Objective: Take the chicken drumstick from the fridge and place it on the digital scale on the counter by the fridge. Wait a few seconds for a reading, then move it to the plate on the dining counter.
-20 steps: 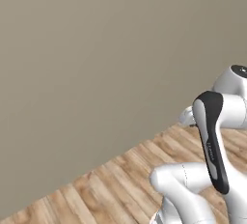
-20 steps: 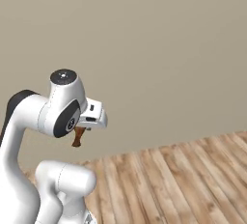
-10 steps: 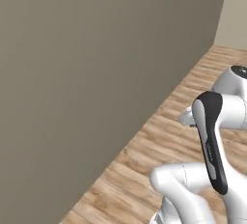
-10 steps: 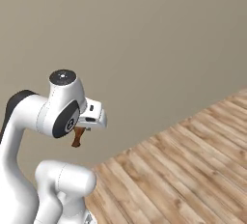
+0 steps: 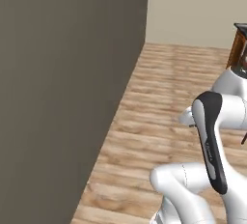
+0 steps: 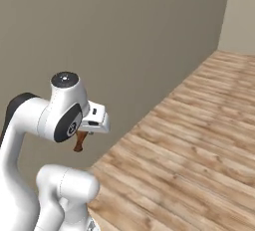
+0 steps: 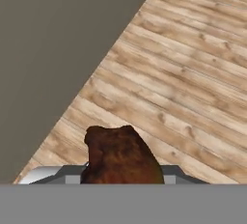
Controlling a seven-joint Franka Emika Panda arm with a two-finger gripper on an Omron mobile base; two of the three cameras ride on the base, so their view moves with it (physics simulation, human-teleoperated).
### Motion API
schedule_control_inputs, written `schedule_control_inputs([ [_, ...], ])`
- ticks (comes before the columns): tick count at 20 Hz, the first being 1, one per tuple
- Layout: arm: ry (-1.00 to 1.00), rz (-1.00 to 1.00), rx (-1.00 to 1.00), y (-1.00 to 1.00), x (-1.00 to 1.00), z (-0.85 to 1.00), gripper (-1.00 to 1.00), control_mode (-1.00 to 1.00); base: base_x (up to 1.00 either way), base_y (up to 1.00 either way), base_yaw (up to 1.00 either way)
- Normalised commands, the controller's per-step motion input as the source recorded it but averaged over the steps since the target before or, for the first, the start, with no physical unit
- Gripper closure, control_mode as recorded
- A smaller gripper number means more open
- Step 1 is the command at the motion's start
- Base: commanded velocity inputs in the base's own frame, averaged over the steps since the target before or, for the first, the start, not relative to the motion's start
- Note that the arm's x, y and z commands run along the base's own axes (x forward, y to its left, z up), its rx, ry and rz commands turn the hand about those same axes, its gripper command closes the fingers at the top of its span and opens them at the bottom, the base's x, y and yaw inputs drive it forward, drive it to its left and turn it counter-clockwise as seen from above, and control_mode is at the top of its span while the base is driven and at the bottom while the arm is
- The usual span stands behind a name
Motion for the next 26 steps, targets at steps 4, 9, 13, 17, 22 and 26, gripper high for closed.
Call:
schedule_control_inputs([
  [4,0.00,0.00,0.00,0.00,0.00,0.00,1.00,1.00,0.94,0.00,-0.57],
  [9,0.00,0.00,0.00,0.00,0.00,0.00,1.00,1.00,1.00,0.00,-0.46],
  [13,0.00,0.00,0.00,0.00,0.00,0.00,1.00,1.00,1.00,0.01,-0.45],
  [17,0.00,0.00,0.00,0.00,0.00,0.00,1.00,1.00,1.00,0.01,-0.54],
  [22,0.00,0.00,0.00,0.00,0.00,0.00,1.00,1.00,1.00,0.28,-0.55],
  [26,0.00,0.00,0.00,0.00,0.00,0.00,1.00,1.00,0.95,0.94,-0.42],
])
